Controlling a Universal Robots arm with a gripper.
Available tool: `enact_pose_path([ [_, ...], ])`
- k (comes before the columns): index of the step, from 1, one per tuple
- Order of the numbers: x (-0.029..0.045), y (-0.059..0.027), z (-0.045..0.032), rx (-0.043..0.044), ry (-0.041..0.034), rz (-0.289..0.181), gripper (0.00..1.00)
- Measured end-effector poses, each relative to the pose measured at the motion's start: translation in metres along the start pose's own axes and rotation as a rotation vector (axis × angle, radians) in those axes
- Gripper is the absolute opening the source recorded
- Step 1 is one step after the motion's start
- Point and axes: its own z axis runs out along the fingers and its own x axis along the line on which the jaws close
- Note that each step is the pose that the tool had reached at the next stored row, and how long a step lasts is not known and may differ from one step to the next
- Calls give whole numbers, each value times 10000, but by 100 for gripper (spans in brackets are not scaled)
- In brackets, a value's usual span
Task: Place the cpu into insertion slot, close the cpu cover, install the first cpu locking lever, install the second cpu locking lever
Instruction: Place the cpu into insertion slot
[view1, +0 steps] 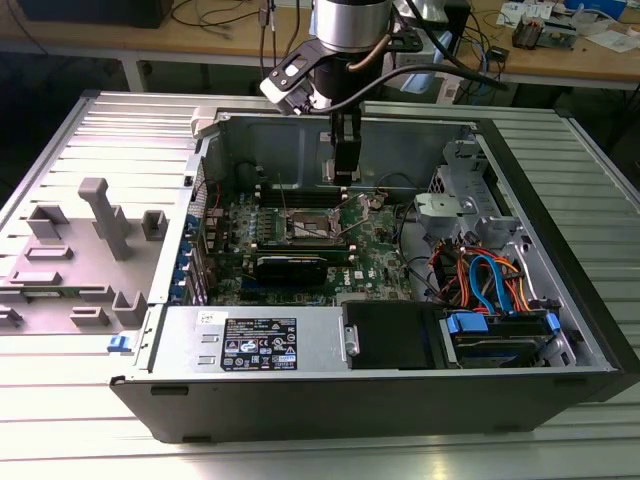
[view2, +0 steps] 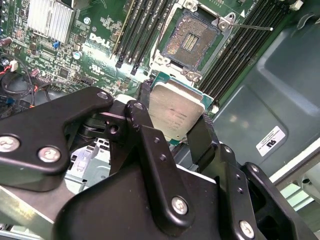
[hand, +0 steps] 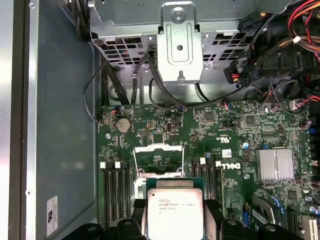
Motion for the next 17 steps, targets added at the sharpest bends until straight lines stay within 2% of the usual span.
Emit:
enact_pose_path([
  [10, 1, 0, 3, -2, -12, -1, 54],
  [11, 9, -3, 17, -6, -60, -9, 54],
  [17, 7, -69, 141, -3, -43, -381, 54],
])
